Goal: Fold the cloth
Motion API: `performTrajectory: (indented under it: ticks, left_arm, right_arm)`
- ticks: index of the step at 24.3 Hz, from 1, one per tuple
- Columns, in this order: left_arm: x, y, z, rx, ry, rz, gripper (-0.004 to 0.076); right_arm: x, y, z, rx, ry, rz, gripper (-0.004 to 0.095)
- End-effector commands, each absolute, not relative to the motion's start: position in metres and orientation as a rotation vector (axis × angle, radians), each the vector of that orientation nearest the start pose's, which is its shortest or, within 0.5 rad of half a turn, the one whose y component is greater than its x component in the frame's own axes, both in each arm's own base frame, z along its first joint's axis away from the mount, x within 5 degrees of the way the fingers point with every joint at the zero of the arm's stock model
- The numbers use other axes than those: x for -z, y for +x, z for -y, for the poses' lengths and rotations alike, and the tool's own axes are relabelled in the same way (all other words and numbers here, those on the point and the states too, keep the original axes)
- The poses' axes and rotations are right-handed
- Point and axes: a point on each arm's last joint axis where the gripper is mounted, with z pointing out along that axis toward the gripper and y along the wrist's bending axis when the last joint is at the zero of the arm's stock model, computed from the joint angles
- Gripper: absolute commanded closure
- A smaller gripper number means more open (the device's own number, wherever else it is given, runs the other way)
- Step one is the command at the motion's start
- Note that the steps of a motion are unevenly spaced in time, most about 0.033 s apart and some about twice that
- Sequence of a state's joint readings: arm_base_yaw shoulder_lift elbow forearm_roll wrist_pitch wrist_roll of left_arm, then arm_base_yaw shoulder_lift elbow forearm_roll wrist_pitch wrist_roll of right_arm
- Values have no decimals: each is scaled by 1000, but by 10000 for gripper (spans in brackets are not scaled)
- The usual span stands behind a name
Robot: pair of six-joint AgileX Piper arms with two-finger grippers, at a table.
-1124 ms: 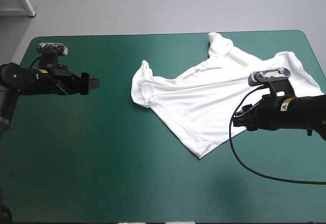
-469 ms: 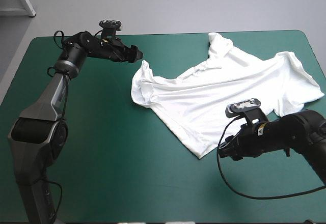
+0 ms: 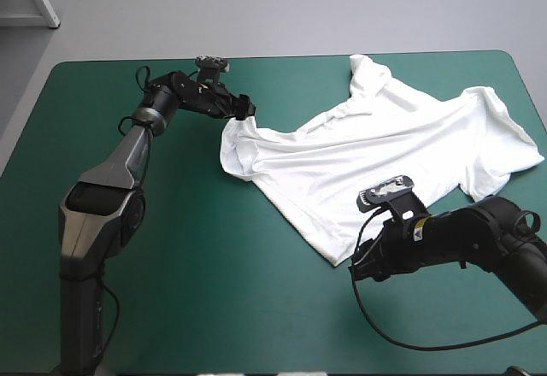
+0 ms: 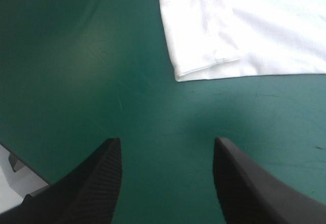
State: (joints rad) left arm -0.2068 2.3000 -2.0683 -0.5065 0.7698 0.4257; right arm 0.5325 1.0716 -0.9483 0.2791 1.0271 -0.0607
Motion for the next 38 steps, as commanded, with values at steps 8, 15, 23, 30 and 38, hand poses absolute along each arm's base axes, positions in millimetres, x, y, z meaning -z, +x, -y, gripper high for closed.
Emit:
performTrajectory:
  ticks: [8,15,23,30,38]
  left_arm:
    - [-231,514,149,441,488,-2299,554]
    - [-227,511,146,386,551,-2340,705]
    - [-225,509,146,391,567,-2364,705]
    - [-225,508,144,375,581,-2374,705]
    - [-224,507,143,343,609,-2389,705]
  right_arm:
    - [-338,157,-123,-578,-777,-2456,395]
    - [-310,192,-141,-503,-855,-2465,394]
    - [-263,220,-181,-280,-1085,-2394,393]
    - [-232,231,-192,-214,-1158,-2447,394]
    - [-205,236,-196,-197,-1140,-2562,752]
